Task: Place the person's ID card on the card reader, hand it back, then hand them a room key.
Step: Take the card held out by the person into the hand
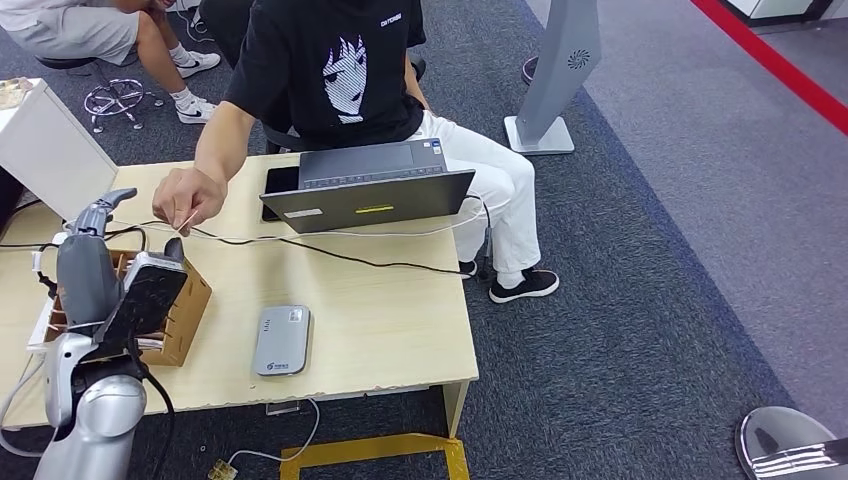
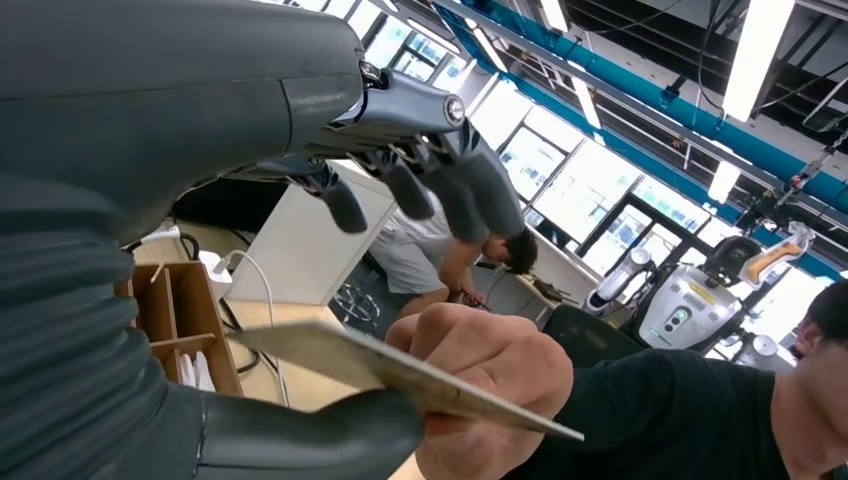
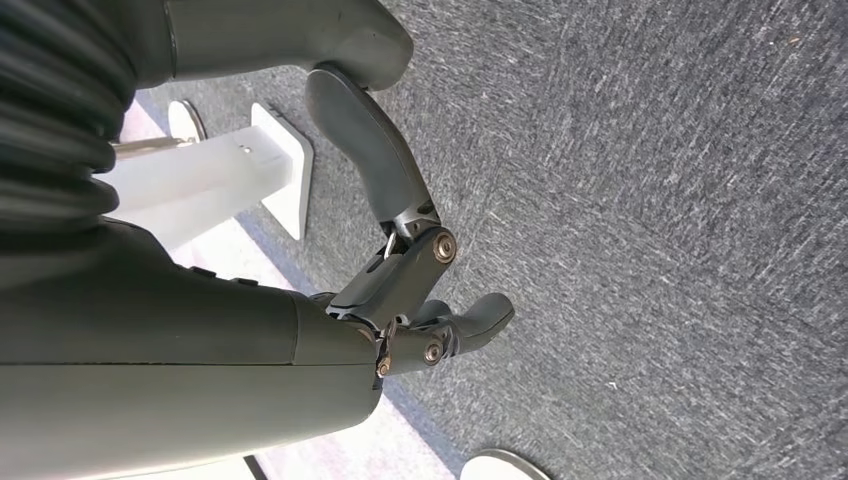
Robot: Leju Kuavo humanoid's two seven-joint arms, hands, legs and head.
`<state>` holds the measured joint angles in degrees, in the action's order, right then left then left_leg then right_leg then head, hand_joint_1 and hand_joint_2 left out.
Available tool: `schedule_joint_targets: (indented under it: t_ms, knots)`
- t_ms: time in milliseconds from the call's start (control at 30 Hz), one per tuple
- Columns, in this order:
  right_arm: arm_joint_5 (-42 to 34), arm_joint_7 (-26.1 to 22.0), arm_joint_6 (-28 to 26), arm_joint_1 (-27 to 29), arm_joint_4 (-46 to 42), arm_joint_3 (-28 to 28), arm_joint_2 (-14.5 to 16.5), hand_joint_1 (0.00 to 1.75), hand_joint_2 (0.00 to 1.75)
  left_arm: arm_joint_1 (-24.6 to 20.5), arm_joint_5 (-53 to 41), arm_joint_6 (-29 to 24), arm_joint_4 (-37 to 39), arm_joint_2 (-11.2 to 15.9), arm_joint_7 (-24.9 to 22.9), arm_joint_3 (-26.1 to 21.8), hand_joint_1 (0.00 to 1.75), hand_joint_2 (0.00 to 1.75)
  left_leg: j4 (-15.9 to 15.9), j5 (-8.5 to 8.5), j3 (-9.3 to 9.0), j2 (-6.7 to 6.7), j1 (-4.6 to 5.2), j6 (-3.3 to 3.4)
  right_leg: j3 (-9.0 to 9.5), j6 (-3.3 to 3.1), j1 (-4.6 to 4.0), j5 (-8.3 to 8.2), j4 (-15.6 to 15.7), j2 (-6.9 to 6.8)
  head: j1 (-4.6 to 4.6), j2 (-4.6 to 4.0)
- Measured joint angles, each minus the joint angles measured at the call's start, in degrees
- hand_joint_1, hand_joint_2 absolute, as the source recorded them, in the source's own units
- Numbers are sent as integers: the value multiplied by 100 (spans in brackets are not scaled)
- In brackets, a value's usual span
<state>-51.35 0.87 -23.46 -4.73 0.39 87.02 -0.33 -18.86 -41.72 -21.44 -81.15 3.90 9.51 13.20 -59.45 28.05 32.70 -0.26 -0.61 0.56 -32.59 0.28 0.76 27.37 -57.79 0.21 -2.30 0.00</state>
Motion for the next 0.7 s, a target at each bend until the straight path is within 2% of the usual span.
schedule_joint_targets:
  t_ms: [700]
  knots:
    - [-73,0,-27,16,0,47,-1,0,175,102,46,-114,0,-30,24,-30,175,175,0,0,0,0,0,0,0,0,0,0,0,0,0,0]
